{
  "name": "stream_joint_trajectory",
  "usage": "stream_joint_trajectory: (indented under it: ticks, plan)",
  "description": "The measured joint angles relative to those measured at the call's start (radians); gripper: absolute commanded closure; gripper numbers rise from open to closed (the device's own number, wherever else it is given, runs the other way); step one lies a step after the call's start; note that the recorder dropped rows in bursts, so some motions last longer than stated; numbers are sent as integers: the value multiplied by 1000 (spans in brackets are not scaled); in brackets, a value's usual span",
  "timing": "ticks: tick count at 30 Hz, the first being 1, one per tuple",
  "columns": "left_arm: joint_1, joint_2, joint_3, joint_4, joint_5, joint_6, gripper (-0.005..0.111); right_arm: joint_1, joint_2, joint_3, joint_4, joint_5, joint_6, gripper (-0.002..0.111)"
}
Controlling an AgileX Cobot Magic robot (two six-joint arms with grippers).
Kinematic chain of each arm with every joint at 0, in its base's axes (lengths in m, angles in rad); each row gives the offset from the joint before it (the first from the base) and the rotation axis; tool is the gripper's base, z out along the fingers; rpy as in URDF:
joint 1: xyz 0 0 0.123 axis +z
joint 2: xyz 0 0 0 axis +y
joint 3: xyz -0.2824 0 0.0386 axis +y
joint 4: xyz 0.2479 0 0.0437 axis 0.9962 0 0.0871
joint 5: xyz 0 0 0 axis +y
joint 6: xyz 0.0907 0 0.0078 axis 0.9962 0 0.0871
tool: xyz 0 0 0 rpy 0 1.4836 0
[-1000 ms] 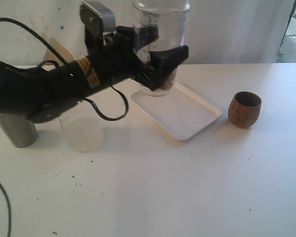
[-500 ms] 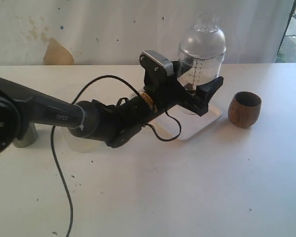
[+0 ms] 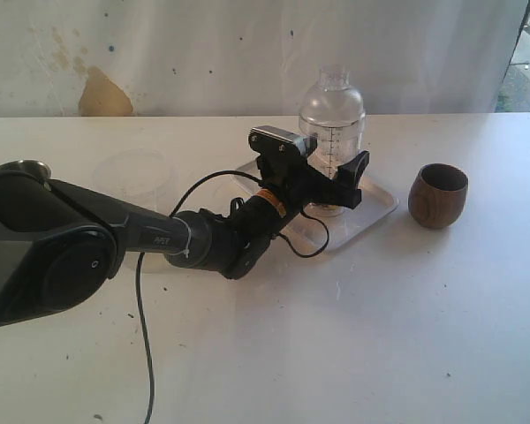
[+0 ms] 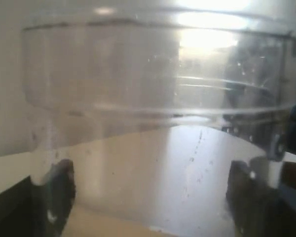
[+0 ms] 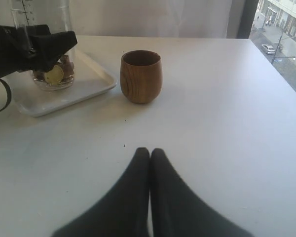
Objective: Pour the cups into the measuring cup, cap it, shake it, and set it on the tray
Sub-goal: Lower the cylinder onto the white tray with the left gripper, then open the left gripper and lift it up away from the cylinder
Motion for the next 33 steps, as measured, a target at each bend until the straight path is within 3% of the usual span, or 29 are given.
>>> stream_joint_trajectory:
  ticks: [4, 6, 15, 27, 30, 33]
  plan:
    - [0, 0, 0, 0, 0, 50, 15, 0, 0, 0, 0, 0, 0, 108]
    - [0, 0, -1, 0, 0, 64, 1, 0, 0, 0, 0, 0, 0, 108]
    - [0, -3, -9, -3, -19, 74, 2, 0, 0, 0, 0, 0, 0, 108]
    - [0, -197, -10, -15, 22, 170, 2, 0, 0, 0, 0, 0, 0, 108]
    - [0, -270, -10, -15, 165, 185, 15, 0, 0, 0, 0, 0, 0, 108]
    - [0, -347, -10, -15, 318, 185, 52, 0, 0, 0, 0, 0, 0, 108]
